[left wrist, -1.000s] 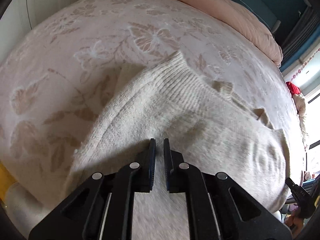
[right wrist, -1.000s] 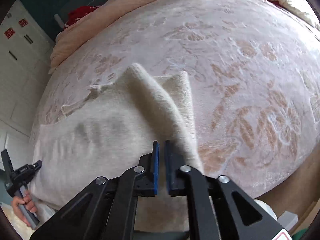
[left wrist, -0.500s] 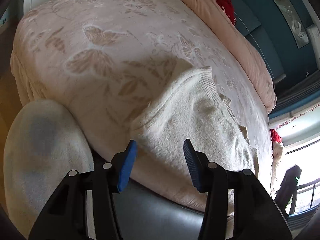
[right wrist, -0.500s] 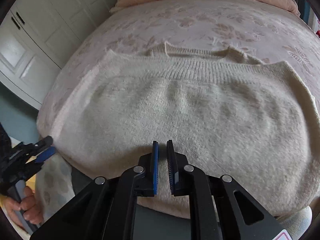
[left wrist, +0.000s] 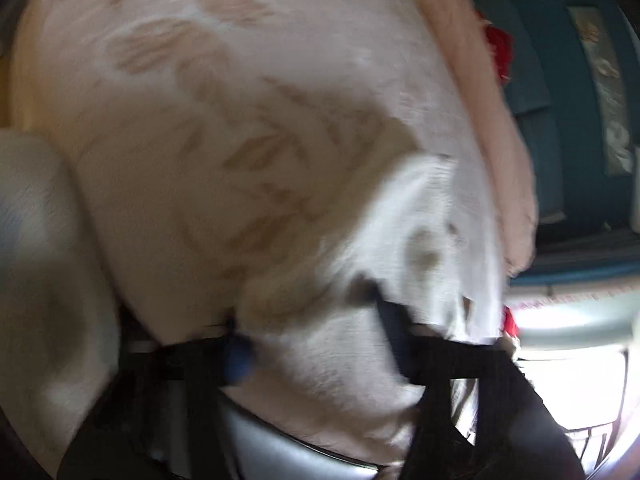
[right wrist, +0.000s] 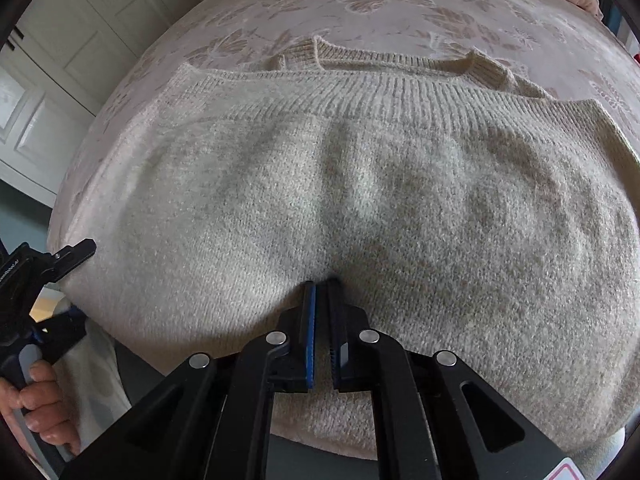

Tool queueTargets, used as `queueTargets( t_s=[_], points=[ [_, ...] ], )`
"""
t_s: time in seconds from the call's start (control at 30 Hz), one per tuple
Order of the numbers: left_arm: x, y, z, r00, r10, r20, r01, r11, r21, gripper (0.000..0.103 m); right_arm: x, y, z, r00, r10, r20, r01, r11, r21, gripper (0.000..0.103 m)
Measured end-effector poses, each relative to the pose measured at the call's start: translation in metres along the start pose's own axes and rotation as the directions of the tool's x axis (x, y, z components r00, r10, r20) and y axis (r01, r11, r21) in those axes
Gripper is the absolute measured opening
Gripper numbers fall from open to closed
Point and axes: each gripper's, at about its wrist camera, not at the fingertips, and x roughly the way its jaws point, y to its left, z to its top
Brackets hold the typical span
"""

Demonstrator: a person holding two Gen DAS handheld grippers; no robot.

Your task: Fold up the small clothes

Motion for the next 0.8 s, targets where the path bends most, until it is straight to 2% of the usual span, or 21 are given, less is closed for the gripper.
queueTargets(
  t_s=[0.03, 0.1, 0.17, 0.27, 0.33, 0.37, 0.43, 0.5, 0.53, 0.67, 0.73, 0.77, 0.8],
  points=[
    [-0.007, -0.010, 0.000, 1.000, -0.016, 0.008, 0.016, 0.999, 0.033, 0.018, -0.001, -0.001, -0.001, 1.000, 0.005, 0.005, -0.005, 1.000, 0.003, 0.006],
    [-0.024, -0.034, -0.005, 0.998, -0.061, 0.035, 0.056, 0.991, 0.119, 0.014, -0.002, -0.004, -0.003, 1.000, 0.024, 0.013, -0.024, 1.000, 0.017, 0.005],
    [-0.039, -0.069, -0.017, 0.995, -0.089, 0.049, 0.074, 0.966, 0.248, 0.012, -0.003, -0.012, -0.004, 0.998, 0.056, 0.018, -0.056, 0.997, 0.046, 0.005],
    [-0.050, -0.136, -0.050, 0.989, -0.149, 0.012, 0.128, 0.888, 0.442, 0.011, -0.007, -0.026, -0.006, 0.992, 0.124, 0.032, -0.127, 0.986, 0.110, 0.004],
    [-0.049, -0.174, -0.076, 0.986, -0.165, -0.033, 0.157, 0.825, 0.542, 0.011, -0.015, -0.039, -0.008, 0.982, 0.185, 0.049, -0.190, 0.967, 0.167, 0.004],
    [-0.044, -0.196, -0.095, 0.984, -0.167, -0.064, 0.172, 0.784, 0.597, 0.011, -0.024, -0.048, -0.011, 0.973, 0.220, 0.069, -0.230, 0.951, 0.205, 0.004],
    [-0.027, -0.228, -0.131, 0.984, -0.142, -0.109, 0.178, 0.707, 0.684, 0.011, -0.045, -0.068, -0.020, 0.967, 0.228, 0.114, -0.249, 0.937, 0.246, 0.007],
    [-0.005, -0.244, -0.161, 0.986, -0.102, -0.128, 0.164, 0.645, 0.746, 0.011, -0.069, -0.100, -0.036, 0.970, 0.191, 0.152, -0.227, 0.934, 0.274, 0.009],
    [0.010, -0.248, -0.176, 0.987, -0.071, -0.141, 0.154, 0.627, 0.763, 0.011, -0.079, -0.118, -0.046, 0.973, 0.164, 0.163, -0.207, 0.932, 0.299, 0.009],
    [0.069, -0.238, -0.217, 0.978, 0.085, -0.192, 0.106, 0.590, 0.800, 0.013, -0.110, -0.182, -0.082, 0.985, 0.036, 0.170, -0.101, 0.916, 0.387, 0.016],
    [0.087, -0.226, -0.236, 0.968, 0.175, -0.178, 0.056, 0.542, 0.839, 0.020, -0.122, -0.200, -0.094, 0.983, 0.032, 0.181, -0.105, 0.906, 0.410, 0.016],
    [0.086, -0.221, -0.244, 0.971, 0.190, -0.144, 0.029, 0.505, 0.862, 0.023, -0.128, -0.204, -0.097, 0.982, 0.035, 0.187, -0.111, 0.906, 0.409, 0.020],
    [0.080, -0.218, -0.248, 0.977, 0.176, -0.122, 0.023, 0.481, 0.876, 0.038, -0.134, -0.205, -0.097, 0.981, 0.034, 0.193, -0.110, 0.909, 0.403, 0.029]
  ],
)
